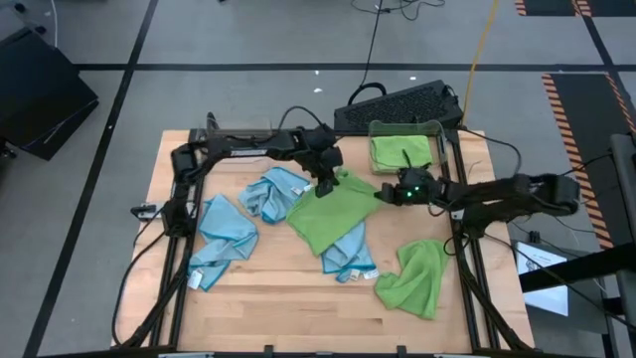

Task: Sort microfiber towel by color & place in baskets
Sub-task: Fold the left green towel

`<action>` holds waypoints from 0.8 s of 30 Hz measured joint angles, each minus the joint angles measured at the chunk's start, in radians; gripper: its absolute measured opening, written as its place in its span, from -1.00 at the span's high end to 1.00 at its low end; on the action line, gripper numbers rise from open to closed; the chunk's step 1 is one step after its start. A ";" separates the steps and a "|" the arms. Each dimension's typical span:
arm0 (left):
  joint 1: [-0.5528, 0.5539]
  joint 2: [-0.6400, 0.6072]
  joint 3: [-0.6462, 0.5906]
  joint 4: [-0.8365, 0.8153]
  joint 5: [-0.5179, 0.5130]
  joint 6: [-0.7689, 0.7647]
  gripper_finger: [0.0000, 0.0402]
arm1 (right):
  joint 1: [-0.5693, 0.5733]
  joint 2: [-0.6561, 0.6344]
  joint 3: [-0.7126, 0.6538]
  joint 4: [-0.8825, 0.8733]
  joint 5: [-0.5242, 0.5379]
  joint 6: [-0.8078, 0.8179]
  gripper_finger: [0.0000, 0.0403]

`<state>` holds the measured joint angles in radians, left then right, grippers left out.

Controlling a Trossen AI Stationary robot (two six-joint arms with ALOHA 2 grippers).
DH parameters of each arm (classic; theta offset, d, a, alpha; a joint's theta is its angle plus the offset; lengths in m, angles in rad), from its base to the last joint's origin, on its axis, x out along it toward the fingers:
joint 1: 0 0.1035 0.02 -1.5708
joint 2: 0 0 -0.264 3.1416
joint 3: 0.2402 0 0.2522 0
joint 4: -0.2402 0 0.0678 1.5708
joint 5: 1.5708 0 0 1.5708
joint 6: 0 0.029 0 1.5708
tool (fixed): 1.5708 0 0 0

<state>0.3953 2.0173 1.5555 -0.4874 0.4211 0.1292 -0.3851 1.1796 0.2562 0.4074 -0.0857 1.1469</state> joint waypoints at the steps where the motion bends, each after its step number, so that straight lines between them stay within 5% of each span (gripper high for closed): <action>1: 0.001 -0.021 0.000 -0.005 0.002 0.000 0.98 | 0.000 -0.033 0.002 -0.001 -0.008 -0.006 0.98; 7: -0.041 -0.153 0.000 -0.012 0.053 -0.082 0.98 | 0.056 -0.195 0.107 -0.061 -0.045 -0.008 0.99; 17: -0.237 -0.360 -0.001 -0.167 0.031 -0.219 0.98 | 0.194 -0.213 0.514 -0.413 -0.078 -0.064 1.00; 21: -0.303 -0.467 -0.001 -0.194 -0.001 -0.342 0.98 | 0.267 -0.213 0.607 -0.440 -0.156 0.100 0.99; 24: -0.358 -0.520 -0.001 -0.078 -0.002 -0.509 0.98 | 0.332 -0.189 0.665 -0.429 -0.120 0.292 0.99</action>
<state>0.0375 1.4971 1.5547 -0.5650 0.4191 -0.3795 -0.0533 0.9905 0.9213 -0.0215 -0.2058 1.4388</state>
